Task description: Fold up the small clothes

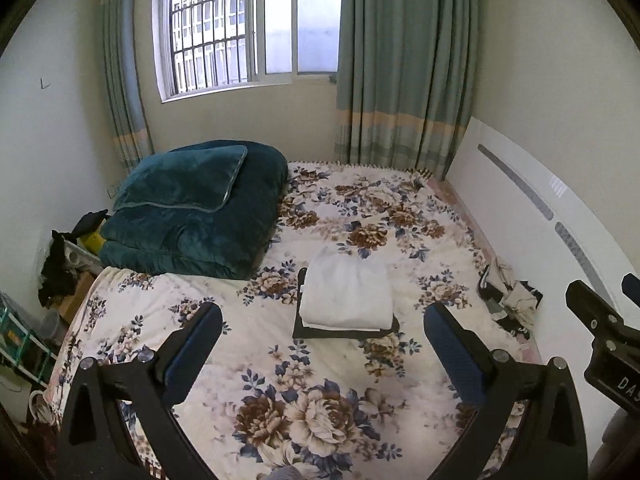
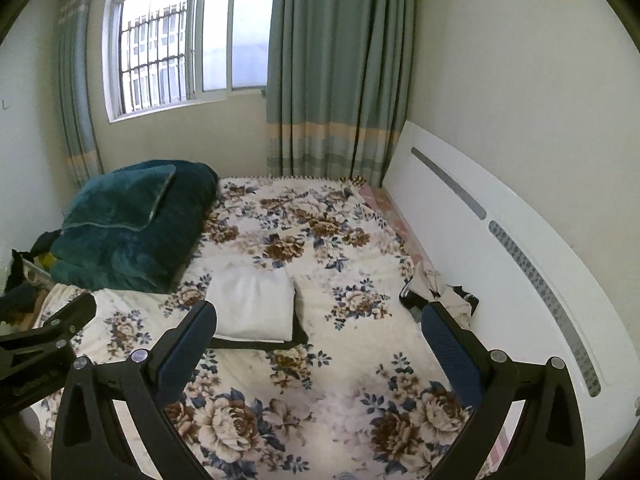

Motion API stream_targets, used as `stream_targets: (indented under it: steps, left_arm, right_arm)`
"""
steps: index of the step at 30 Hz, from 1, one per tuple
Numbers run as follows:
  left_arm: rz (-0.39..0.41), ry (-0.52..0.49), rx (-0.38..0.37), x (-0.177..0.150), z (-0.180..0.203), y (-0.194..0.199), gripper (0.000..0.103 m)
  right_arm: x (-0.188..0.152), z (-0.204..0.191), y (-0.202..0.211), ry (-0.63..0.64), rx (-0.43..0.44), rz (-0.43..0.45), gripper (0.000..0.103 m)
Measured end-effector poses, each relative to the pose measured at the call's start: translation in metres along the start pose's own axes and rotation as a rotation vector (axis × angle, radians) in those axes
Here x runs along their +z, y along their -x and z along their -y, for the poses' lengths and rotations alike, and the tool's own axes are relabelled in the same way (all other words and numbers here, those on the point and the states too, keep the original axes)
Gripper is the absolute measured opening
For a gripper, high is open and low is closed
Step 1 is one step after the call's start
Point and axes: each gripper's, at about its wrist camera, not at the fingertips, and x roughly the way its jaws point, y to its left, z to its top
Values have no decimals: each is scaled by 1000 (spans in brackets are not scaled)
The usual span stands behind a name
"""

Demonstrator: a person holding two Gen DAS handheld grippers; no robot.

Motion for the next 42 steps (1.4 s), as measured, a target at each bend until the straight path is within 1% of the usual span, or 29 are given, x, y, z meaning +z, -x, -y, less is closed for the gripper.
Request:
stream_targets:
  steps: [6,9,14,20,25,42]
  left_arm:
    - [16,2,6,-3,3,22,103]
    - [34,1,24,-4,3,32,103]
    - [52,8,31,-5,4,42,103]
    - [58,1,36,-10,5,49,103]
    - [41,6,43,-10,4,47,103]
    - [53,10,57,-11,2,52,103]
  right_arm:
    - [-3,5,29,1,24,15,103]
    - [-4,8,36,2,27,23,103]
    - [-4,11,42,1,31,29,103]
    - [1,10,42,10,52,28,103]
    - [2,6,38,22,72,17,103]
    - [3,1,41,36,83,16,103]
